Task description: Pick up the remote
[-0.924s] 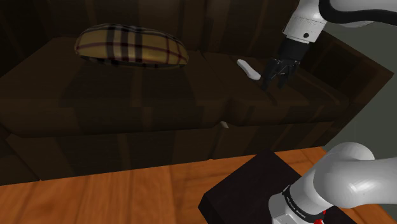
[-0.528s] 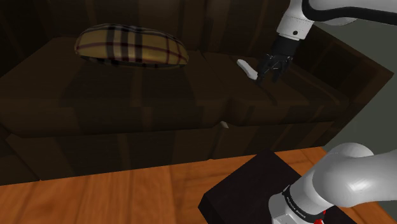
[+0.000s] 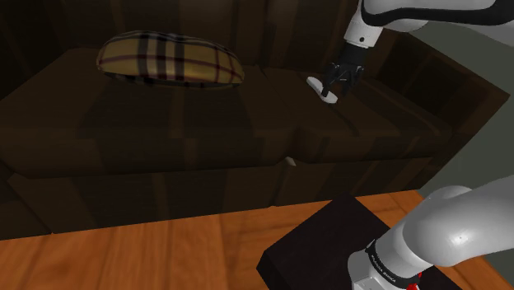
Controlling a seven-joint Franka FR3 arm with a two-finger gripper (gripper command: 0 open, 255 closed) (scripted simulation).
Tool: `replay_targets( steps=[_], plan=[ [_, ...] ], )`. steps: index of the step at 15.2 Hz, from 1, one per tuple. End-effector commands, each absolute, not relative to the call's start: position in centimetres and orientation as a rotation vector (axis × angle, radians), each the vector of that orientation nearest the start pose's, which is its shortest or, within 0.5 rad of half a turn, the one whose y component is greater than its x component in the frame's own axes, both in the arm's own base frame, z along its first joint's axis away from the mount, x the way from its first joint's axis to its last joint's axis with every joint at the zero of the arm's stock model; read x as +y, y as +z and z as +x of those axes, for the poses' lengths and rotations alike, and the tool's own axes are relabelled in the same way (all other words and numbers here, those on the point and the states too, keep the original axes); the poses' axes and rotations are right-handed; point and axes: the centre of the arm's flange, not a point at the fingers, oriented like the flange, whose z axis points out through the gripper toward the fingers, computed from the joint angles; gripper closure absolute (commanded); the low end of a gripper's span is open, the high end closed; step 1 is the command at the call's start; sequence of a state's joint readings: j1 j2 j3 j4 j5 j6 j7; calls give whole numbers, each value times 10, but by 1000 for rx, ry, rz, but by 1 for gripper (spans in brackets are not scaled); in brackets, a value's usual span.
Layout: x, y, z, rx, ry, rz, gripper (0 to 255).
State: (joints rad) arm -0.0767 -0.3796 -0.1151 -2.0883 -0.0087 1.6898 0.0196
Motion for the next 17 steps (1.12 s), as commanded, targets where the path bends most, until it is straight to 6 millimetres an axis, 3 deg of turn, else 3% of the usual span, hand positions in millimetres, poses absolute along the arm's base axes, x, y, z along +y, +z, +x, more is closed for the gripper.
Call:
replay_targets(
  steps=[1, 16, 17],
  plan=[
    [-110, 573, 445, 336, 23, -3091, 0],
    [-250, 555, 576, 509, -18, -3086, 0],
    [-252, 555, 578, 511, -18, -3086, 0]
  ],
)
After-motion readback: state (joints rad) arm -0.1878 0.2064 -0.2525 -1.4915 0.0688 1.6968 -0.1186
